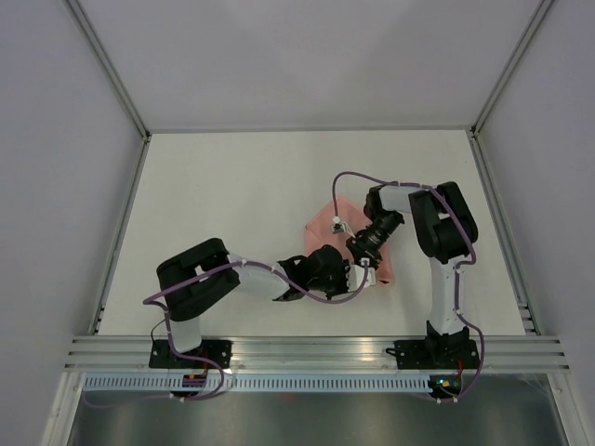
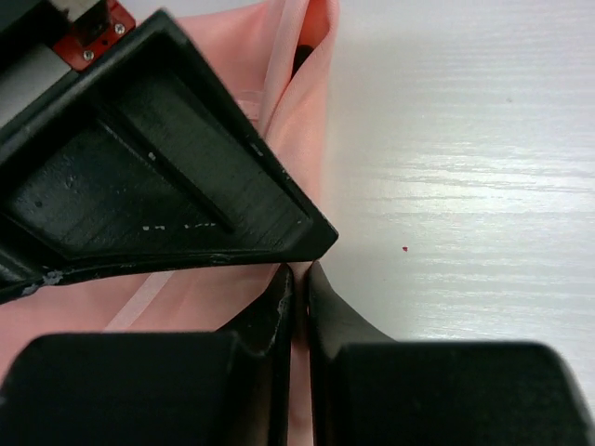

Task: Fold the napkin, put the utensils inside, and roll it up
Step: Roll the napkin with the utensil

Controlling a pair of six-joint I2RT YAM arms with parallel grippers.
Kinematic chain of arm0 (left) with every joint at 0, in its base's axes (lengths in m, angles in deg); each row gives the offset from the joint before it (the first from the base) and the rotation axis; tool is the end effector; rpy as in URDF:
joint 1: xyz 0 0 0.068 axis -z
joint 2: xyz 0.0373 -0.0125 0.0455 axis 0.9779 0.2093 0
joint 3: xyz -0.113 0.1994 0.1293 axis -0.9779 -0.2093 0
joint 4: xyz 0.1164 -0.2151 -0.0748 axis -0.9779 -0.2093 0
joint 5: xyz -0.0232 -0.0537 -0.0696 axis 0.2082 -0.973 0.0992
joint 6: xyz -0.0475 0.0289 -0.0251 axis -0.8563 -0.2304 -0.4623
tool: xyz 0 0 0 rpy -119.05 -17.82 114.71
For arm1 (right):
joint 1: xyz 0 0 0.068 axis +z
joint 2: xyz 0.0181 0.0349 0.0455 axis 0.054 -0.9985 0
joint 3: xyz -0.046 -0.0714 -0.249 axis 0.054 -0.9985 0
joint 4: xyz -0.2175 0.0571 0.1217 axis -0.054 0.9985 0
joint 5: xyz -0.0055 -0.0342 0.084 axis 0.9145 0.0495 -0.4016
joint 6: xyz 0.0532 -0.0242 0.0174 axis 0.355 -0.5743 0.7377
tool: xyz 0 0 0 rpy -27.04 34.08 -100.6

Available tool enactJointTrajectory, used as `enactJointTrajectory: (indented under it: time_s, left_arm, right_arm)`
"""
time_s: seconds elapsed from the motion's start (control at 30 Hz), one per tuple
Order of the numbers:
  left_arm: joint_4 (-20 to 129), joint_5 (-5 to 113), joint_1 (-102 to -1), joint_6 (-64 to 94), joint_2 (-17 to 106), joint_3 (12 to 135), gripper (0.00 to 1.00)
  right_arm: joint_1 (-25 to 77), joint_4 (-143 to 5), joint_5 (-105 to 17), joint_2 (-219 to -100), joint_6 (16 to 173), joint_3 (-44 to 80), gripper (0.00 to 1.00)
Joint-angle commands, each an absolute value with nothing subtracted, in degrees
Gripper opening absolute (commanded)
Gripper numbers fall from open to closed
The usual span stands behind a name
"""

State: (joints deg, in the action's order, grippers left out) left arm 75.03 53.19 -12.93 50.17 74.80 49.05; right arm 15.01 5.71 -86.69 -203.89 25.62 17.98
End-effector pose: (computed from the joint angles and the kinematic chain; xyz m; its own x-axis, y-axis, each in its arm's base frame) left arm 0.1472 -0.3328 0.1207 0.1571 0.5965 -0.7871 0.9675 0.0668 0.2438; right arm 0.2811 0.1288 0.0938 -0.5648 -0.7761 -0.2805 -0.5773 0.1288 0.8063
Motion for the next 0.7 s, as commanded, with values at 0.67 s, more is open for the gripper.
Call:
enactJointTrajectory:
  time_s: [0.67]
  left_arm:
    - [54.2,14.7,-27.9,30.7,89.8,60.6,0.02]
  right_arm:
    - [-2.4,-18.1,-94.3,-166.7,19.8,3.2,0.55]
